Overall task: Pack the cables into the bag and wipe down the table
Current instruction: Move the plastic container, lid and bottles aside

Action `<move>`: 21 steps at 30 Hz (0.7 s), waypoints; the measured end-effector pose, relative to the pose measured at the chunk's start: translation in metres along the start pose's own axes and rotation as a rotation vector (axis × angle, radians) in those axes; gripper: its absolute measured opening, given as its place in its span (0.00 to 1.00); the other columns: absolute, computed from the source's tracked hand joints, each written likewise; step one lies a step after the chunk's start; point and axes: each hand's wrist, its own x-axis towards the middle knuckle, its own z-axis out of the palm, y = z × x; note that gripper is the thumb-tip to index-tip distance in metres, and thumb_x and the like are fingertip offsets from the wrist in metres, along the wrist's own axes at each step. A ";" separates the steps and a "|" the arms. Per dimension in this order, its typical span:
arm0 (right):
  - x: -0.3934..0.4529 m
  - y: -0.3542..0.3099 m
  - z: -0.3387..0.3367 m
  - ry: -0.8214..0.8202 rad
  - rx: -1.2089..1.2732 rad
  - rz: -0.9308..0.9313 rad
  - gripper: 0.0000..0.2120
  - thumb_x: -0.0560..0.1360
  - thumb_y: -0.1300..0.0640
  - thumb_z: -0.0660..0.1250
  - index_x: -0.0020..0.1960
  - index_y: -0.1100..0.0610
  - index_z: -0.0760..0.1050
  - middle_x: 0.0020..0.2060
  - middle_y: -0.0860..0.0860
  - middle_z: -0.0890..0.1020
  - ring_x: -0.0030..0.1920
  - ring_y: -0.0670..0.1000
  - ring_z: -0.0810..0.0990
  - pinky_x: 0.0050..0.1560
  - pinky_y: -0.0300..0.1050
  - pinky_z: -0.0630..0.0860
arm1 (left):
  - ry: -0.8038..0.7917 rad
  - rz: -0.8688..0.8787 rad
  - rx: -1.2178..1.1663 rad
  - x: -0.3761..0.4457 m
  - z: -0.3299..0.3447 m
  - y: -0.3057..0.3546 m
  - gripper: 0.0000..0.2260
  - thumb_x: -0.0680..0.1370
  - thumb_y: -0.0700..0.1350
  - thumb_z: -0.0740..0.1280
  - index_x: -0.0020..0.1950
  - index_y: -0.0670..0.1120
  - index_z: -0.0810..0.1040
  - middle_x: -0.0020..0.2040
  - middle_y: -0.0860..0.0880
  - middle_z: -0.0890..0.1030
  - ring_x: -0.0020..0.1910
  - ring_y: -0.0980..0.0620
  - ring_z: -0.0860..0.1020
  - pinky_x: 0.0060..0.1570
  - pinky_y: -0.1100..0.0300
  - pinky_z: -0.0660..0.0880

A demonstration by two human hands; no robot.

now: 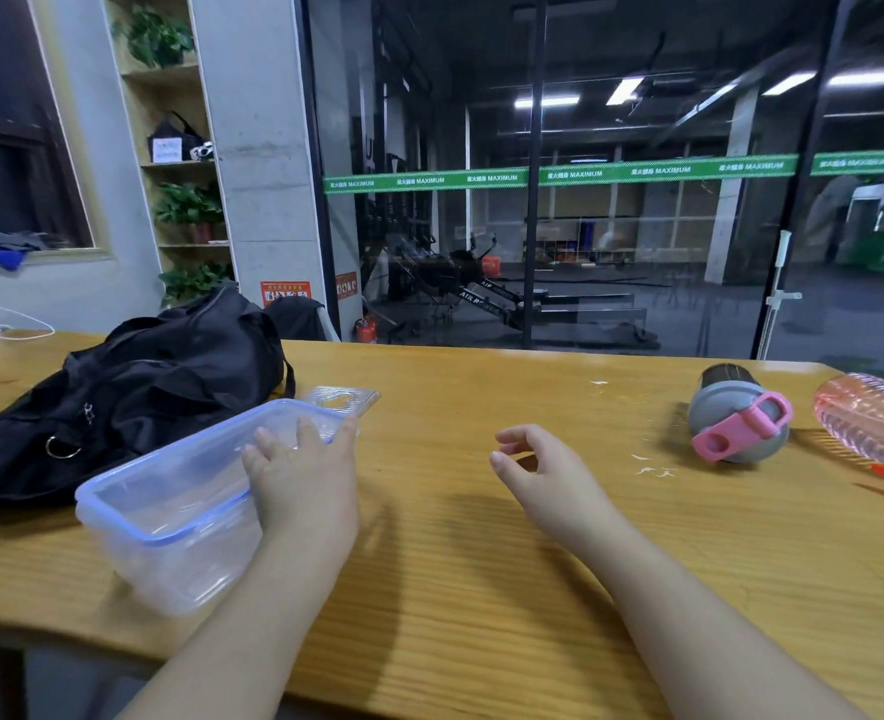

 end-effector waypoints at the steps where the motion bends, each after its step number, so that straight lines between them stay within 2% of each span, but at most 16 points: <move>1: 0.000 0.000 0.000 0.000 0.000 -0.002 0.07 0.77 0.48 0.63 0.55 0.43 0.71 0.52 0.41 0.76 0.46 0.38 0.75 0.38 0.34 0.69 | 0.000 -0.010 0.008 0.000 0.000 -0.003 0.32 0.77 0.45 0.58 0.75 0.60 0.44 0.75 0.46 0.56 0.71 0.34 0.56 0.68 0.44 0.56; 7: -0.001 -0.001 -0.001 -0.003 -0.009 -0.003 0.07 0.77 0.49 0.63 0.55 0.45 0.72 0.52 0.42 0.76 0.46 0.39 0.75 0.39 0.34 0.69 | -0.019 -0.058 0.041 0.006 0.003 -0.014 0.31 0.77 0.46 0.57 0.75 0.60 0.44 0.74 0.46 0.57 0.71 0.33 0.57 0.68 0.43 0.57; 15: -0.001 -0.004 -0.002 0.001 -0.018 0.006 0.10 0.78 0.51 0.63 0.58 0.50 0.73 0.53 0.45 0.77 0.48 0.44 0.76 0.45 0.38 0.69 | 0.117 -0.045 0.079 0.016 0.017 -0.026 0.31 0.77 0.54 0.59 0.75 0.57 0.46 0.70 0.47 0.65 0.70 0.41 0.62 0.66 0.50 0.60; 21: -0.002 -0.003 -0.003 0.004 -0.009 0.011 0.10 0.77 0.51 0.63 0.58 0.50 0.73 0.52 0.44 0.77 0.47 0.42 0.75 0.41 0.35 0.69 | 0.161 -0.033 0.085 0.022 0.022 -0.029 0.34 0.76 0.54 0.61 0.75 0.56 0.43 0.71 0.48 0.64 0.71 0.44 0.60 0.70 0.49 0.55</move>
